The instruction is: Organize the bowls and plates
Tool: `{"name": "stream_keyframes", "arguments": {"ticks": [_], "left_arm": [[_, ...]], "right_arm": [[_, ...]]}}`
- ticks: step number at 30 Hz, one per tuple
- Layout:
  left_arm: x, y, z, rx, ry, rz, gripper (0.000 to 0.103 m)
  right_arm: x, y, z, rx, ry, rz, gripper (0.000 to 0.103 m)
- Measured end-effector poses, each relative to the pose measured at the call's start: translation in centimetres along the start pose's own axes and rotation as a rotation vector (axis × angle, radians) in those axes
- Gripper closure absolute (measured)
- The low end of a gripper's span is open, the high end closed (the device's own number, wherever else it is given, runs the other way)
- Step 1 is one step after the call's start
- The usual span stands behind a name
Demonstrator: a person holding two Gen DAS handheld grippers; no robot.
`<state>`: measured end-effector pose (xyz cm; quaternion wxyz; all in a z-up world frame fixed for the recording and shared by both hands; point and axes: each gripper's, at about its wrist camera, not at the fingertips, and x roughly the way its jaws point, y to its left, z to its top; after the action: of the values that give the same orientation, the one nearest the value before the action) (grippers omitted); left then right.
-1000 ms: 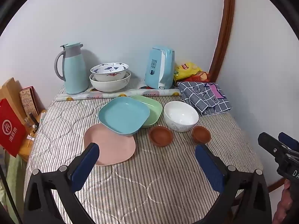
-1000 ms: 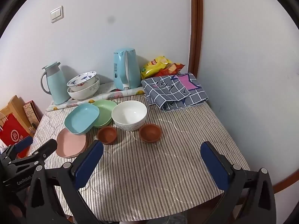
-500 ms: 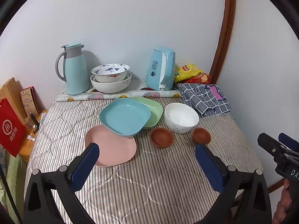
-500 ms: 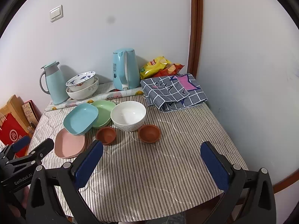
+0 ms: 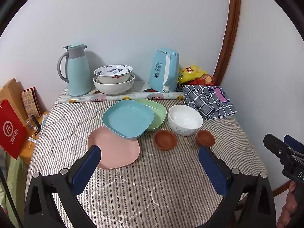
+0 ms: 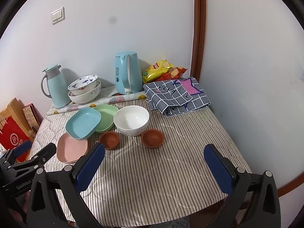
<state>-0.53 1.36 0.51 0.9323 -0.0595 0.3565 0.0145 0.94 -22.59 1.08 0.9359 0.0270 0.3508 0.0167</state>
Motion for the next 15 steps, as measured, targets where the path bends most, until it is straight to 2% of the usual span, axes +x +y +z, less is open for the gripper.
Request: {"name": "stream_keyframes", "arguments": {"ticks": [15], "left_arm": [[-0.30, 0.17, 0.22, 0.004, -0.007, 0.004, 0.000]], "right_arm": [[0.12, 0.37, -0.05, 0.002, 0.010, 0.000, 0.000]]}}
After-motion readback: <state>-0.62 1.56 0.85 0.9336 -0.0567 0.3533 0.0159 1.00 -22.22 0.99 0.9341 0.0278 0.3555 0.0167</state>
